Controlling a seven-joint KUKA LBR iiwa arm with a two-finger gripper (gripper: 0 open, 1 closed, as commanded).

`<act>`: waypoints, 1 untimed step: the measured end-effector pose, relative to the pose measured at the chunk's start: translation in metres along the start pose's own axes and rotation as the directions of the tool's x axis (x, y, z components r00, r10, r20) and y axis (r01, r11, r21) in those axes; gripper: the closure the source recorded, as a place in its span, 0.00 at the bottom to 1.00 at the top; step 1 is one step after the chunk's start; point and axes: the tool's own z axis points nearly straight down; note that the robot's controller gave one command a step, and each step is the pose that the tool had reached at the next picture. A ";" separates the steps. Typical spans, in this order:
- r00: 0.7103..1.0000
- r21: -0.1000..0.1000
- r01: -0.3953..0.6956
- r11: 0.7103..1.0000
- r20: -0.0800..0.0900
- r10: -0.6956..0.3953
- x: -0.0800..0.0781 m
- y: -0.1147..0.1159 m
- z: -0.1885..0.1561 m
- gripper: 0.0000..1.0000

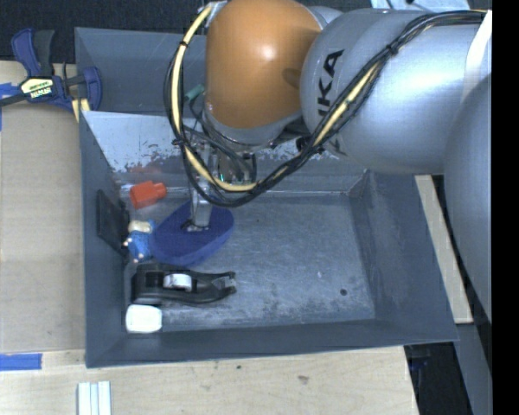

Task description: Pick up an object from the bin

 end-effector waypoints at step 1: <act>0.997 0.004 0.079 0.997 0.001 -0.079 -0.030 -0.052 0.088 0.00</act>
Offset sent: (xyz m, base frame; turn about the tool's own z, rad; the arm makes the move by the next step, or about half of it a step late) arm 0.0299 -0.0476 -0.0830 -0.0823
